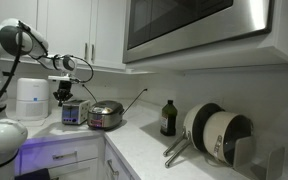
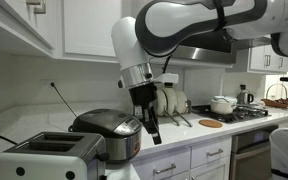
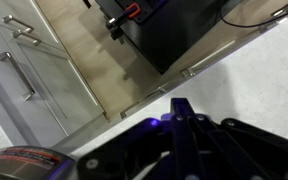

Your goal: Push the toaster lever up

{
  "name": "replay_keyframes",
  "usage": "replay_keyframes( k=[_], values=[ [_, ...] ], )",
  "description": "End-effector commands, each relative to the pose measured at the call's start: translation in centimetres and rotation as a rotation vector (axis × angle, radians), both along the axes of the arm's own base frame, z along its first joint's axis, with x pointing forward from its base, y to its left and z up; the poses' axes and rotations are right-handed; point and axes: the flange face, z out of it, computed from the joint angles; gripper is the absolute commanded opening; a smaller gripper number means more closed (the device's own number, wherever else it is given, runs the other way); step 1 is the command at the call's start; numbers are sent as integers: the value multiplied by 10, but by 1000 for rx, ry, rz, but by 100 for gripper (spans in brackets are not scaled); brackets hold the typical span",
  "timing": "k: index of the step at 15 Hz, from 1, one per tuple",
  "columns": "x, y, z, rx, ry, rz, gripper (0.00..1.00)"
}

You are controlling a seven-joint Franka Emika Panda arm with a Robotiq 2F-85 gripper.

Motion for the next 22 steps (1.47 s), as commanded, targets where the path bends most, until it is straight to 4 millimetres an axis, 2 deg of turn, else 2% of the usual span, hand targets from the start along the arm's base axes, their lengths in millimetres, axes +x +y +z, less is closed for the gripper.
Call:
replay_keyframes(
  k=[1, 2, 3, 4, 5, 7, 8, 13, 14, 15, 17, 21, 22],
  values=[
    [13, -12, 28, 99, 50, -63, 0],
    [18, -14, 33, 117, 51, -85, 0],
    [19, -15, 34, 114, 44, -111, 26],
    [20, -19, 36, 123, 49, -113, 28],
    [20, -14, 27, 106, 33, -96, 9],
    [22, -17, 29, 112, 33, -105, 25],
    [22, -17, 29, 114, 33, -106, 28],
    [22, -17, 29, 115, 33, -106, 28],
    [22, -17, 29, 115, 33, -106, 53],
    [27, -13, 29, 114, 20, -103, 55],
    [49, -3, 28, 109, -13, -72, 68],
    [115, 26, 20, 95, -83, -30, 99],
    [131, 34, 13, 89, -86, -18, 100]
  ],
)
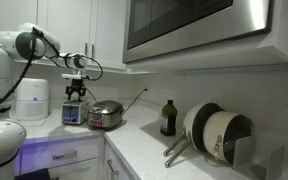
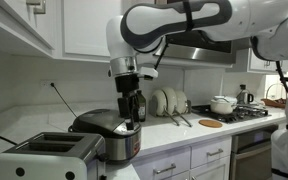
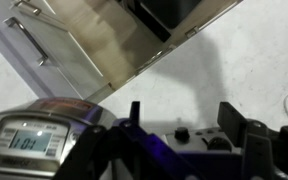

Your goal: Push the toaster lever up

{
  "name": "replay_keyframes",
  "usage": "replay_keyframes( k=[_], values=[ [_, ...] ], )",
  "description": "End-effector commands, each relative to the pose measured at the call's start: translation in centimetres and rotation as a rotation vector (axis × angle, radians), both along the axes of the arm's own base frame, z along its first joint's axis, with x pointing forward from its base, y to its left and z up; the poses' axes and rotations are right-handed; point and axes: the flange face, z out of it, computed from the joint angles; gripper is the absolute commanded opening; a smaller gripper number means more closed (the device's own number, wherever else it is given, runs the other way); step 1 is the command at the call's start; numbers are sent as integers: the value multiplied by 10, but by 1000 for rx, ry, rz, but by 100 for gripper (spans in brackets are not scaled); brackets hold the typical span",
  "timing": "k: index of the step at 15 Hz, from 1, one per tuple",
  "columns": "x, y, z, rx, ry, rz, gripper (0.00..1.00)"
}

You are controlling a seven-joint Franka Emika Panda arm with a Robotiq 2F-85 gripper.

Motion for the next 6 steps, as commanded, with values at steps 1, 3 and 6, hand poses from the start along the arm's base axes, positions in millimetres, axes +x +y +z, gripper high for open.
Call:
replay_keyframes(
  k=[1, 3, 6],
  values=[
    [67, 35, -20, -4, -1, 47, 100],
    [91, 44, -32, 6, 25, 61, 100],
    [105, 44, 12, 92, 40, 94, 100]
  ],
)
